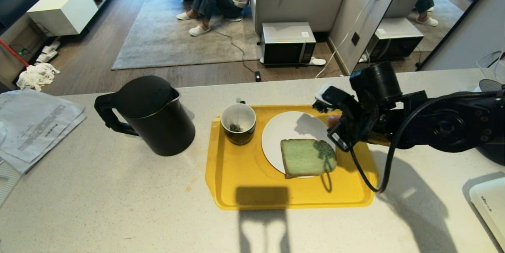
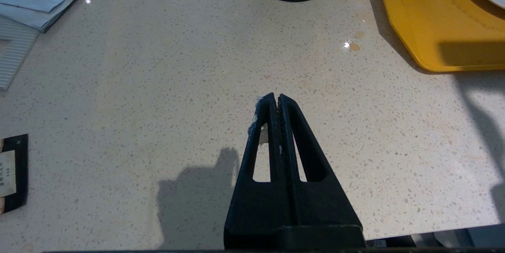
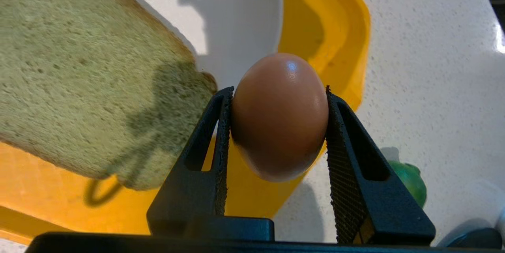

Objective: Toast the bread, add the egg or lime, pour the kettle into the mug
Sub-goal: Put the egg in the bowl

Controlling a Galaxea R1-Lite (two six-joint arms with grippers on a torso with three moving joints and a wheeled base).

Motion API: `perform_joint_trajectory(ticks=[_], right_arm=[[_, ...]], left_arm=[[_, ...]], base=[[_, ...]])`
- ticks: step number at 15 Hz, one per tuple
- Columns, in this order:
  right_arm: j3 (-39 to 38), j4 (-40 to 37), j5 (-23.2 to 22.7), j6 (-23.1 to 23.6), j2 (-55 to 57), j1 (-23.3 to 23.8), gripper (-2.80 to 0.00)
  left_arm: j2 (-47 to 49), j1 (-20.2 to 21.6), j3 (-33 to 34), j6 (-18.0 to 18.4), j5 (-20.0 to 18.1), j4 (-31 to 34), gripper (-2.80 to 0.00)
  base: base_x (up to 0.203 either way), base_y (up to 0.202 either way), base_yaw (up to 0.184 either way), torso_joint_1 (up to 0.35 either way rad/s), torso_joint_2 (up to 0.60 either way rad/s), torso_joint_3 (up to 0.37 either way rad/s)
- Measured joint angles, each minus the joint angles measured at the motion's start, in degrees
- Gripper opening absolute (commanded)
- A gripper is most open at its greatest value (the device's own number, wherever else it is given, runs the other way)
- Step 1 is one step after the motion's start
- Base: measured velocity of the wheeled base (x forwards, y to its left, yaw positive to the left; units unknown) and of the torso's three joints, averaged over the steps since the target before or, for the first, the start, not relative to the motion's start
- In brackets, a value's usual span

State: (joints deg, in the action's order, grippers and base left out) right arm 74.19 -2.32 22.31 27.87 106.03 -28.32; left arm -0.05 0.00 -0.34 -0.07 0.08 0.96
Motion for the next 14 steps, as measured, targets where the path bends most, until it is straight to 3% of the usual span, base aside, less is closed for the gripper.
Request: perform_joint_trajectory(ticks=[14], right_arm=[[11.87, -0.31, 3.36, 0.63, 10.70, -0.81, -2.80]], left_arm=[[0.00, 0.00, -0.01, 0.00, -0.01, 0.00, -2.80]], base=[[0.000, 0.000, 0.000, 0.000, 0.00, 0.000]])
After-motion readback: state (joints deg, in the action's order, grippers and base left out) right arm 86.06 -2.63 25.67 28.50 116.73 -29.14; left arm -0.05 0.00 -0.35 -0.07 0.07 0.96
